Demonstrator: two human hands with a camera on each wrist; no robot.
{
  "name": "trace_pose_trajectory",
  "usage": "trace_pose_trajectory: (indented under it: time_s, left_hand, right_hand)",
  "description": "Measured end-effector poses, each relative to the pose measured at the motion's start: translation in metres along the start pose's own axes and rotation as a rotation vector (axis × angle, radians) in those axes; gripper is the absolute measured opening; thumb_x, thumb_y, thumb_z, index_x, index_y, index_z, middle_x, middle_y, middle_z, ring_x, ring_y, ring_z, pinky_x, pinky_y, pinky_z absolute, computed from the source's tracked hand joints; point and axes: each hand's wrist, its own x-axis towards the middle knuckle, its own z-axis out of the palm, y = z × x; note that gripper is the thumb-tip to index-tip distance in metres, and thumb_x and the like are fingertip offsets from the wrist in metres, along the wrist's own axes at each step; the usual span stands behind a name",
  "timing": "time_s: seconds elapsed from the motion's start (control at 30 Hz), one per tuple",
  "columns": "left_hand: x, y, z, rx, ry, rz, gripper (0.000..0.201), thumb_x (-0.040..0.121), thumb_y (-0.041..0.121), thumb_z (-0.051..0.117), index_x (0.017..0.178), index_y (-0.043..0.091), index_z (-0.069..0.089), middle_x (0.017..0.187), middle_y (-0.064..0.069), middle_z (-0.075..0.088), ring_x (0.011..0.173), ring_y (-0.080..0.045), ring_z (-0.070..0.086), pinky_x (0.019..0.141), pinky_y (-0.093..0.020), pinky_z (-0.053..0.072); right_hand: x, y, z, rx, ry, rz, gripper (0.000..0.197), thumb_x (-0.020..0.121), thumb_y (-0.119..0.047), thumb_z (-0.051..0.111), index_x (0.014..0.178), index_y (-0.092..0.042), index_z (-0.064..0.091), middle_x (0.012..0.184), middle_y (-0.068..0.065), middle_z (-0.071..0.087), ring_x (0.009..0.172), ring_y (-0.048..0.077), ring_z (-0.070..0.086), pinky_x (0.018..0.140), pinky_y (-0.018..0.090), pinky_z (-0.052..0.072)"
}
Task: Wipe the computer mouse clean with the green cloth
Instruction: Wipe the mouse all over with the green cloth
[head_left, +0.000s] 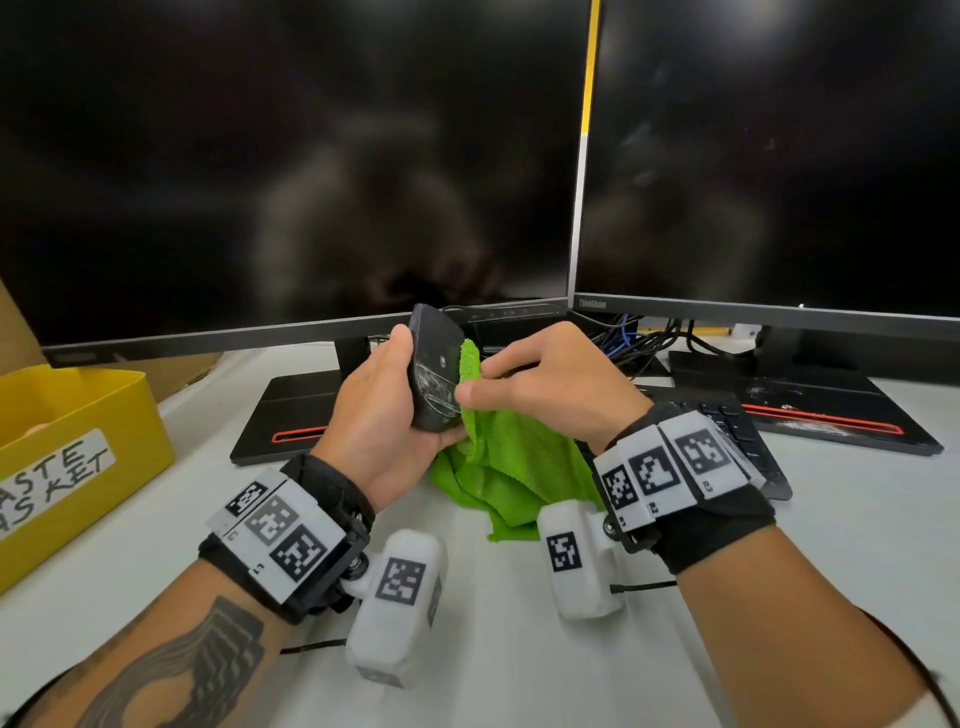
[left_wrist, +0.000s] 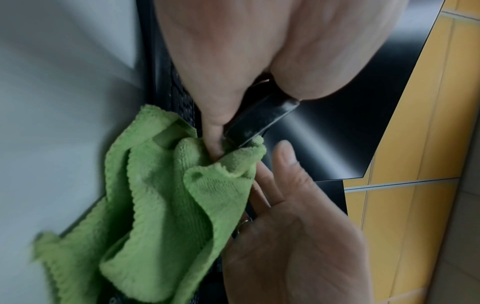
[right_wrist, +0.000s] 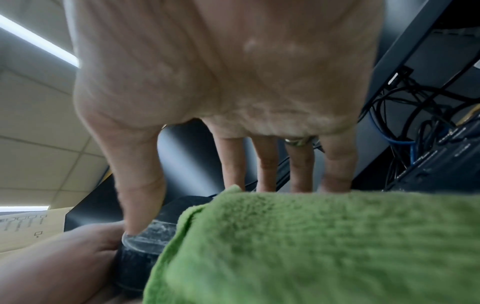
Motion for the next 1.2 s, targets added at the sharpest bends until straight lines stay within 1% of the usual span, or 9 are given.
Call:
trace_pose_trajectory:
  time_s: [0.13,0.27,0.37,0.57,0.67,0.8,1.0,1.1,1.2]
  left_hand:
    - [0.001,0.001,0.001,-0.081,0.012,0.024,0.049,0.113,0.043,0.039,0.141,0.008,0.059,0.124,-0.020,0.076,0.107,-0.034,0.078,0.077,-0.049,0.067]
    - [0.002,0.000,0.004,-0.066,0.047,0.054,0.049,0.112,0.044,0.040,0.140,0.009,0.059,0.130,-0.021,0.071,0.102,-0.027,0.076,0.074,-0.042,0.067]
    - [0.001,0.001,0.005,-0.085,0.049,0.055,0.049,0.112,0.044,0.040,0.140,0.009,0.060,0.133,-0.021,0.069,0.102,-0.029,0.075,0.071,-0.038,0.066]
    - [0.002,0.002,0.006,-0.099,0.043,0.065,0.049,0.112,0.045,0.041,0.141,0.010,0.059,0.132,-0.020,0.070,0.091,-0.025,0.080,0.072,-0.038,0.066]
    - [0.002,0.003,0.004,-0.101,0.022,0.064,0.047,0.112,0.043,0.041,0.140,0.011,0.060,0.129,-0.018,0.073,0.093,-0.025,0.079,0.074,-0.038,0.066]
    - [0.003,0.002,0.001,-0.118,-0.035,0.057,0.048,0.113,0.042,0.038,0.142,0.011,0.060,0.130,-0.018,0.074,0.120,-0.034,0.072,0.084,-0.046,0.066]
    - [0.002,-0.001,0.003,-0.102,-0.042,0.075,0.039,0.112,0.032,0.047,0.134,0.003,0.061,0.126,-0.020,0.073,0.104,-0.030,0.077,0.073,-0.039,0.066]
    - [0.005,-0.004,0.000,-0.108,-0.068,0.048,0.026,0.110,0.031,0.051,0.120,0.009,0.062,0.110,-0.023,0.062,0.106,-0.033,0.064,0.084,-0.040,0.061]
    - [0.003,-0.002,-0.002,-0.134,-0.071,0.029,0.047,0.113,0.038,0.040,0.142,0.004,0.053,0.116,-0.021,0.062,0.104,-0.033,0.064,0.077,-0.038,0.064]
  right_hand:
    - [-0.001,-0.001,0.001,-0.129,-0.069,0.072,0.064,0.046,-0.052,0.095,0.102,-0.027,0.078,0.102,-0.006,0.078,0.096,0.010,0.072,0.091,0.035,0.059]
    - [0.006,0.006,-0.003,-0.173,0.159,0.087,0.021,0.073,-0.027,0.084,0.083,-0.009,0.080,0.081,0.013,0.076,0.086,0.027,0.073,0.075,0.038,0.061]
    - [0.005,0.004,-0.007,-0.066,0.333,0.153,0.033,0.082,-0.020,0.073,0.060,0.000,0.057,0.054,0.013,0.053,0.059,0.028,0.055,0.055,0.037,0.041]
    - [0.003,-0.007,-0.013,0.131,0.437,0.158,0.054,0.091,-0.030,0.065,0.048,-0.013,0.039,0.061,0.003,0.043,0.075,0.028,0.048,0.071,0.038,0.034]
    - [0.002,-0.011,-0.008,0.342,0.366,0.042,0.028,0.078,-0.025,0.065,0.063,-0.002,0.066,0.067,0.019,0.063,0.072,0.029,0.058,0.071,0.052,0.051]
    - [-0.006,-0.018,-0.003,0.447,0.129,-0.026,0.019,0.094,0.000,0.057,0.100,-0.009,0.073,0.093,0.021,0.075,0.079,0.026,0.071,0.073,0.039,0.053]
    - [-0.011,-0.014,0.010,0.395,-0.012,-0.187,0.032,0.086,0.016,0.064,0.107,-0.003,0.078,0.097,0.021,0.076,0.083,0.020,0.066,0.081,0.032,0.057]
    - [-0.011,-0.012,0.017,0.295,-0.039,-0.268,0.032,0.079,0.012,0.080,0.107,-0.003,0.080,0.090,0.025,0.075,0.076,0.019,0.060,0.075,0.028,0.055]
    - [-0.008,-0.009,0.012,0.192,-0.063,-0.233,0.025,0.072,0.005,0.087,0.090,-0.012,0.084,0.072,0.011,0.074,0.066,0.010,0.061,0.066,0.020,0.052]
